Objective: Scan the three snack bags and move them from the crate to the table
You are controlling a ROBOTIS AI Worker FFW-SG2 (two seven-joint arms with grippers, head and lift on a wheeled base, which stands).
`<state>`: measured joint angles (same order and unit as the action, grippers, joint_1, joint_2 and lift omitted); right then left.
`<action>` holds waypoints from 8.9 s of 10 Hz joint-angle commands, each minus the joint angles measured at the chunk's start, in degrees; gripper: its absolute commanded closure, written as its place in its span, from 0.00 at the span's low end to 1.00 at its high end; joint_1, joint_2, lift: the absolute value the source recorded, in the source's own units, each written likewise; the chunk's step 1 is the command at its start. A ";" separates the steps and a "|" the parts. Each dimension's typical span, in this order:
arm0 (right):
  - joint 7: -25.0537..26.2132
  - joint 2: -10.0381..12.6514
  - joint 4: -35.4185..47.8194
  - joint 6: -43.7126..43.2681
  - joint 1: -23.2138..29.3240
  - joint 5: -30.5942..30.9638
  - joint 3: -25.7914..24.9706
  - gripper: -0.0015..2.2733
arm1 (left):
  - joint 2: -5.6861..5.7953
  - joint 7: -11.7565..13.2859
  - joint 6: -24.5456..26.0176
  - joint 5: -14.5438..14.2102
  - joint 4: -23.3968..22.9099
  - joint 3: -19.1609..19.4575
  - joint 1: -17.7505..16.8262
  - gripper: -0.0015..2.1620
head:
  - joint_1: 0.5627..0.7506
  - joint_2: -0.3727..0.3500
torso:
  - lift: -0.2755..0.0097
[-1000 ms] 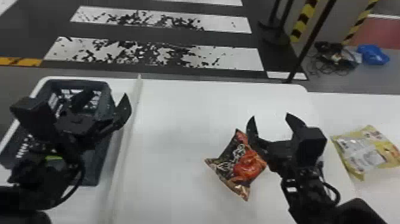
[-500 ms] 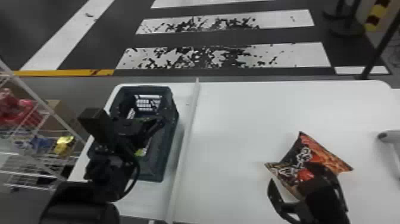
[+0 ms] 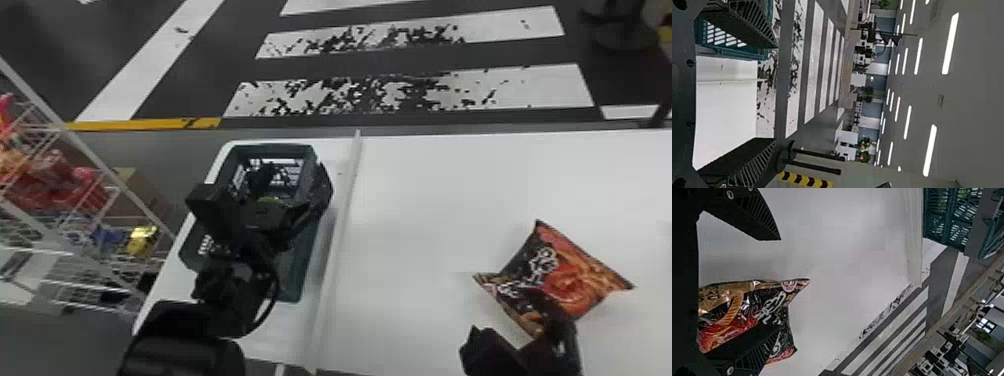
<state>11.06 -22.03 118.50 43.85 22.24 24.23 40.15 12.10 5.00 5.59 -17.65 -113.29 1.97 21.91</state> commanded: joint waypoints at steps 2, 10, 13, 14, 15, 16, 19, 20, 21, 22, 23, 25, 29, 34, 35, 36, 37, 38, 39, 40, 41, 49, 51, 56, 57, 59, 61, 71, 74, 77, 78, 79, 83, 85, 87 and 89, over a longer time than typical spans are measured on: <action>0.90 2.08 -8.02 3.40 -7.73 3.37 5.12 0.04 | 0.47 0.01 0.18 0.42 -0.26 -1.00 0.33 0.01 | 0.70 0.83 | 0.75; 0.99 4.71 -11.18 6.56 -10.28 3.11 1.43 0.99 | 0.73 0.19 0.18 2.01 -0.18 -3.81 1.30 0.01 | 0.70 0.69 | 0.75; -0.86 4.36 -2.48 -10.84 -4.57 -15.79 -11.93 0.99 | 0.73 0.10 0.18 2.36 0.70 -4.95 0.59 0.01 | 0.70 0.71 | 0.75; -0.77 4.98 -0.81 -20.33 -2.37 -22.82 -16.15 0.99 | 0.73 0.10 0.18 2.62 1.14 -5.57 0.24 0.01 | 0.70 0.71 | 0.75; -0.68 6.21 0.59 -27.71 -0.70 -30.03 -20.02 0.99 | 0.47 0.01 0.18 3.06 1.67 -5.92 -0.11 0.01 | 0.70 0.71 | 0.75; -1.04 7.70 1.21 -32.46 0.18 -37.85 -23.27 0.99 | 0.47 0.01 0.18 3.24 1.93 -6.27 -0.37 0.01 | 0.70 0.70 | 0.75; -10.35 13.33 -6.97 -40.19 1.05 -67.65 -34.96 0.99 | 0.47 0.01 -0.18 3.32 2.81 -6.62 -0.64 0.01 | 0.70 0.61 | 0.75; -11.41 14.20 -11.01 -39.84 0.70 -74.41 -37.60 0.99 | 0.47 0.01 -0.35 3.41 2.99 -6.62 -0.81 0.01 | 0.70 0.57 | 0.75; -11.41 14.38 -14.79 -39.84 0.44 -78.46 -39.27 0.99 | 0.47 0.01 -0.53 3.41 3.34 -6.71 -1.08 0.01 | 0.70 0.52 | 0.75; -11.41 14.82 -16.90 -39.84 0.79 -78.72 -40.06 0.99 | 0.47 0.01 -0.53 3.50 3.60 -7.15 -1.52 0.01 | 0.70 0.50 | 0.75; -11.41 15.17 -18.48 -40.19 1.67 -79.51 -40.50 0.99 | 0.38 -0.25 -0.53 3.76 4.22 -7.77 -2.22 0.01 | 0.70 0.46 | 0.75; -11.32 15.44 -19.62 -44.24 3.78 -79.60 -40.94 0.99 | 0.29 -0.34 -0.53 4.73 4.92 -8.56 -3.01 0.01 | 0.70 0.41 | 0.75; -1.92 15.44 -15.75 -31.58 4.66 -67.29 -41.99 0.00 | 0.29 -1.13 -0.70 4.82 6.15 -9.70 -4.07 0.01 | 0.70 0.36 | 0.75; 16.37 14.12 -12.15 -20.68 1.85 -41.63 -37.86 0.02 | 0.20 -2.54 -1.06 4.73 5.89 -10.75 -3.63 0.01 | 0.70 0.30 | 0.75; 17.68 12.71 -8.90 -22.44 2.55 -39.87 -37.07 0.03 | 0.20 -2.63 -1.06 4.73 5.80 -10.75 -3.54 0.01 | 0.70 0.27 | 0.75; 17.60 11.57 -5.21 -24.20 3.25 -38.29 -36.28 0.04 | 0.20 -2.63 -1.06 4.73 5.80 -10.75 -3.45 0.01 | 0.70 0.26 | 0.75; 16.63 10.43 -2.83 -25.96 3.16 -36.62 -35.31 0.04 | 0.20 -2.63 -1.06 4.73 5.62 -10.75 -3.10 0.01 | 0.70 0.26 | 0.75; 9.25 9.99 -2.40 -26.83 2.02 -37.24 -35.93 0.04 | 0.20 -2.71 -1.06 4.73 5.27 -10.84 -2.66 0.01 | 0.70 0.28 | 0.75; 3.27 9.90 -3.71 -27.71 0.88 -37.85 -36.46 0.12 | 0.20 -2.98 -1.06 4.73 4.66 -10.67 -1.87 0.01 | 0.70 0.32 | 0.75; -0.68 9.90 -6.00 -27.71 -0.44 -37.85 -36.28 0.41 | 0.12 -3.50 -1.23 4.73 4.66 -10.58 -1.52 0.01 | 0.70 0.34 | 0.75; -2.44 10.25 -8.46 -27.54 -1.58 -37.94 -35.58 0.85 | 0.12 -4.12 -1.23 4.73 4.57 -10.49 -1.25 0.01 | 0.70 0.37 | 0.75; -4.46 13.15 -28.32 -37.38 -5.98 -35.92 -31.80 0.97 | -0.24 -4.21 -2.99 4.73 4.31 -11.55 -1.17 0.01 | 0.70 0.42 | 0.75; -2.35 13.33 -30.52 -37.73 -6.06 -36.09 -31.80 0.97 | -0.24 -4.12 -3.69 4.73 4.57 -11.63 -1.17 0.01 | 0.70 0.42 | 0.75; 2.65 13.50 -20.41 -38.79 -0.97 -36.44 -33.12 0.97 | -0.24 -4.12 -3.69 4.73 5.10 -11.55 -1.34 0.01 | 0.70 0.38 | 0.75; 3.27 13.33 -15.40 -36.68 0.26 -36.18 -33.20 0.97 | -0.24 -4.12 -3.69 4.73 5.10 -11.63 -1.34 0.01 | 0.70 0.38 | 0.75; 3.27 13.33 -10.04 -33.16 1.67 -37.15 -31.18 0.97 | -0.24 -4.12 -3.69 4.73 5.10 -11.63 -1.34 0.01 | 0.70 0.39 | 0.75; 3.09 13.41 -10.39 -32.99 1.49 -37.94 -26.88 0.97 | -0.24 -4.12 -3.69 4.73 5.18 -11.72 -1.25 0.01 | 0.70 0.45 | 0.75; 2.83 13.77 -27.44 -28.94 -9.40 -38.82 -24.59 0.97 | -0.15 -3.94 -4.22 4.73 5.54 -11.55 -1.17 0.01 | 0.70 0.54 | 0.75; 2.92 13.77 -28.85 -27.71 -11.07 -38.91 -26.61 0.97 | -0.15 -3.94 -4.40 4.73 5.45 -11.63 -1.17 0.01 | 0.70 0.50 | 0.75; 1.60 13.59 -23.49 -30.53 -6.06 -40.40 -26.08 0.97 | -0.15 -4.03 -4.40 4.73 5.80 -11.55 -1.52 0.01 | 0.70 0.48 | 0.75; 1.42 13.50 -20.24 -30.35 -3.87 -40.40 -25.64 0.97 | -0.24 -4.03 -4.40 4.73 5.89 -11.72 -1.69 0.01 | 0.70 0.50 | 0.75; 1.25 13.06 -16.81 -30.35 -1.85 -40.40 -25.03 0.97 | -0.24 -4.03 -4.22 4.73 6.06 -11.72 -1.87 0.01 | 0.70 0.52 | 0.75; 0.37 12.71 -13.21 -27.36 1.41 -44.35 -25.56 0.95 | -0.24 -3.94 -5.80 4.38 6.77 -11.72 -2.04 0.01 | 0.70 0.57 | 0.75; 0.28 11.66 -5.56 -29.12 3.96 -42.77 -29.60 0.07 | -0.24 -3.94 -5.80 4.38 6.94 -11.81 -2.13 0.01 | 0.70 0.56 | 0.75; 0.19 9.81 -1.43 -28.24 5.71 -38.91 -35.58 0.00 | -0.24 -3.94 -5.98 4.38 6.94 -11.81 -2.04 0.01 | 0.70 0.49 | 0.75; -2.00 8.67 -2.31 -24.90 6.33 -39.08 -42.52 0.02 | -0.24 -4.03 -6.68 4.29 7.29 -11.72 -2.04 0.01 | 0.70 0.37 | 0.75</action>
<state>9.21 -13.16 116.75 18.30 28.38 -14.90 -0.42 11.86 0.99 -0.86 -13.33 -106.10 -9.77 19.86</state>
